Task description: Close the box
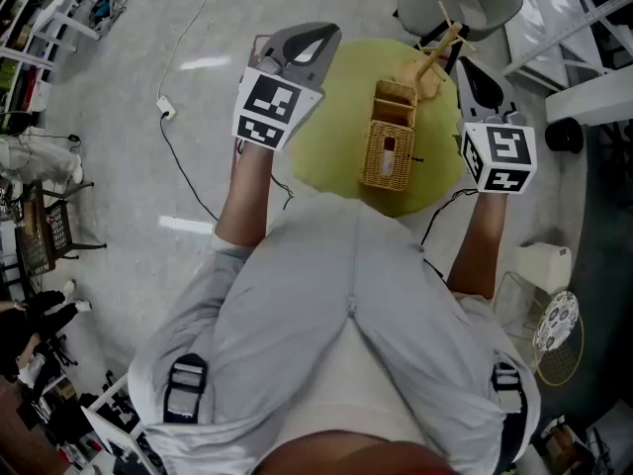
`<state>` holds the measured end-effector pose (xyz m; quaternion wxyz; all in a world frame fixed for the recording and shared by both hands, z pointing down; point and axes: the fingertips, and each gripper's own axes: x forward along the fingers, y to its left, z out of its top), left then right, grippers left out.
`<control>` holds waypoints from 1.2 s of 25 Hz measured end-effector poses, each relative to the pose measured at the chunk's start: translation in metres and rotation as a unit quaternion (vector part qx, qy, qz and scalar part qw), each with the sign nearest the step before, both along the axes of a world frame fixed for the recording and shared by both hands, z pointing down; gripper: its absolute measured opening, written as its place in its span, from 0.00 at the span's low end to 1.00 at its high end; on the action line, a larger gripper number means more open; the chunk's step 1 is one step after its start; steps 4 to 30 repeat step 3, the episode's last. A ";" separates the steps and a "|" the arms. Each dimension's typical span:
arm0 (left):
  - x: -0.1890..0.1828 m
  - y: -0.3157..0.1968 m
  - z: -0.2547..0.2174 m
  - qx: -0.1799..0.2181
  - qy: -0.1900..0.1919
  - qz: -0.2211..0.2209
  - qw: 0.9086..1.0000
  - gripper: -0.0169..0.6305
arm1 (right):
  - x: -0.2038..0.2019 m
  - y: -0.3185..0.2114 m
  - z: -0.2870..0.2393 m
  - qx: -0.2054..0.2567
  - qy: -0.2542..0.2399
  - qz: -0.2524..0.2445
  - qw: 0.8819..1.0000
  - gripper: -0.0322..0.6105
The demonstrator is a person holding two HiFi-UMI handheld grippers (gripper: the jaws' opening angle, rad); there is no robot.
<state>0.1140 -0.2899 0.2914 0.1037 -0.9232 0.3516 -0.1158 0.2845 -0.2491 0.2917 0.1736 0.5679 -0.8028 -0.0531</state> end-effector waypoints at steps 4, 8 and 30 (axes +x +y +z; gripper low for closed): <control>0.001 0.001 0.004 -0.001 -0.002 0.000 1.000 0.07 | 0.001 0.000 0.004 -0.002 0.000 0.000 1.000 0.09; 0.001 0.001 0.004 -0.001 -0.002 0.000 1.000 0.07 | 0.001 0.000 0.004 -0.002 0.000 0.000 1.000 0.09; 0.001 0.001 0.004 -0.001 -0.002 0.000 1.000 0.07 | 0.001 0.000 0.004 -0.002 0.000 0.000 1.000 0.09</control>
